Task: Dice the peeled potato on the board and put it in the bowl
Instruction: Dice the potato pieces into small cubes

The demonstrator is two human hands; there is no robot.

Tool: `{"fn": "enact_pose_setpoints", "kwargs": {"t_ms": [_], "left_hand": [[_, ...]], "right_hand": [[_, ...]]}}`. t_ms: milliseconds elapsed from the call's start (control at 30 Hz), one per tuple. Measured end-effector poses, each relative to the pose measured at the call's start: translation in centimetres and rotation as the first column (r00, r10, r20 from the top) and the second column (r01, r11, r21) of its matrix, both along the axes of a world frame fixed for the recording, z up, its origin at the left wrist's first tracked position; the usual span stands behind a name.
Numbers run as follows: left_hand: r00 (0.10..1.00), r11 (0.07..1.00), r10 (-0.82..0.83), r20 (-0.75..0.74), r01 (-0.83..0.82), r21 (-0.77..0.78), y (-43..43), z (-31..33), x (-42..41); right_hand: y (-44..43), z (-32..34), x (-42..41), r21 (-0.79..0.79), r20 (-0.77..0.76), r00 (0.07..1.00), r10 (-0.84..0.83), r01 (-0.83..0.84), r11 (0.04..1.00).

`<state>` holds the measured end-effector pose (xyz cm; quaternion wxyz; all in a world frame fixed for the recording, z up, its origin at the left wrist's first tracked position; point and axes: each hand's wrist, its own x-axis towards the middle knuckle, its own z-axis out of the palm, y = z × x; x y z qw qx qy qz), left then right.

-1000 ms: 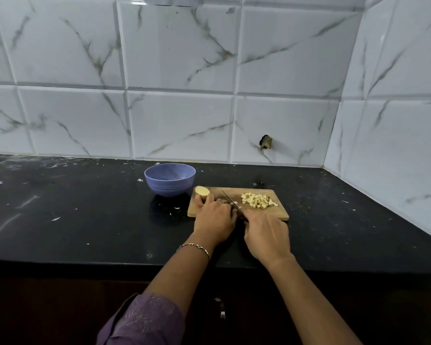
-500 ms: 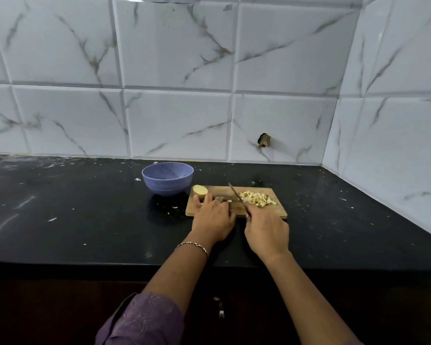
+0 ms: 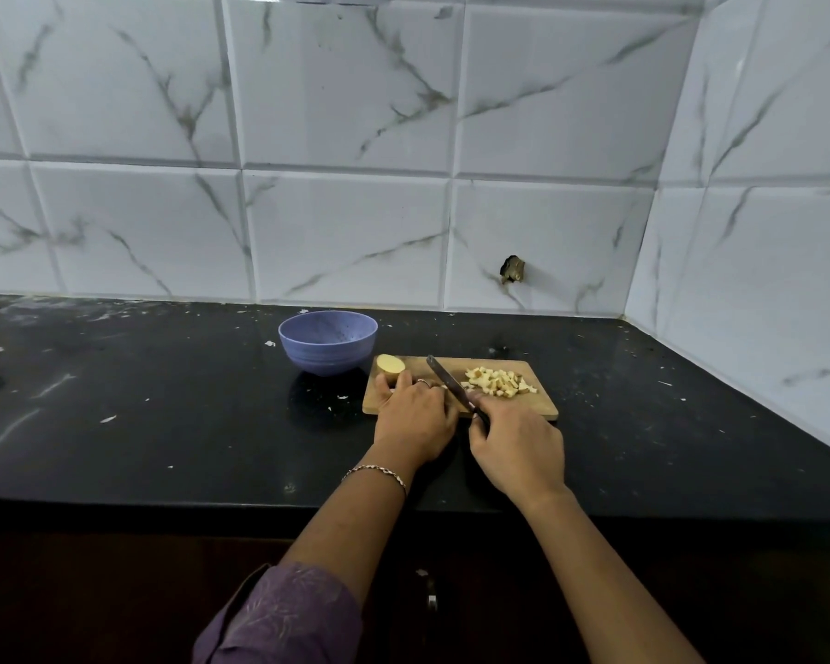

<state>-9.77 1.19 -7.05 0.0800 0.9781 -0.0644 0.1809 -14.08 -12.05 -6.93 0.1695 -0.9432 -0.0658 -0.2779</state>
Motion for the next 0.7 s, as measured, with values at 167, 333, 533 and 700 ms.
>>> {"fn": "enact_pose_setpoints", "kwargs": {"t_ms": [167, 333, 533, 700], "left_hand": [[1.000, 1.000, 0.003, 0.000, -0.003, 0.003, 0.0, -0.2, 0.3], [1.000, 0.999, -0.006, 0.026, 0.005, 0.032, -0.1, -0.4, 0.7], [0.999, 1.000, -0.015, 0.035, 0.015, 0.021, 0.0, -0.7, 0.9], [0.999, 1.000, -0.024, 0.026, 0.023, 0.016, 0.1, -0.9, 1.1]], "right_hand": [[0.3, -0.2, 0.2, -0.106, 0.030, 0.999, 0.031, -0.028, 0.994], [0.5, -0.1, 0.7, -0.178, 0.034, 0.997, 0.075, -0.068, 0.982], [0.8, 0.2, 1.2, -0.271, 0.020, 0.994, 0.109, -0.100, 0.958], [1.0, 0.0, 1.3, -0.268, 0.006, 0.996, 0.084, -0.079, 0.960]]}}
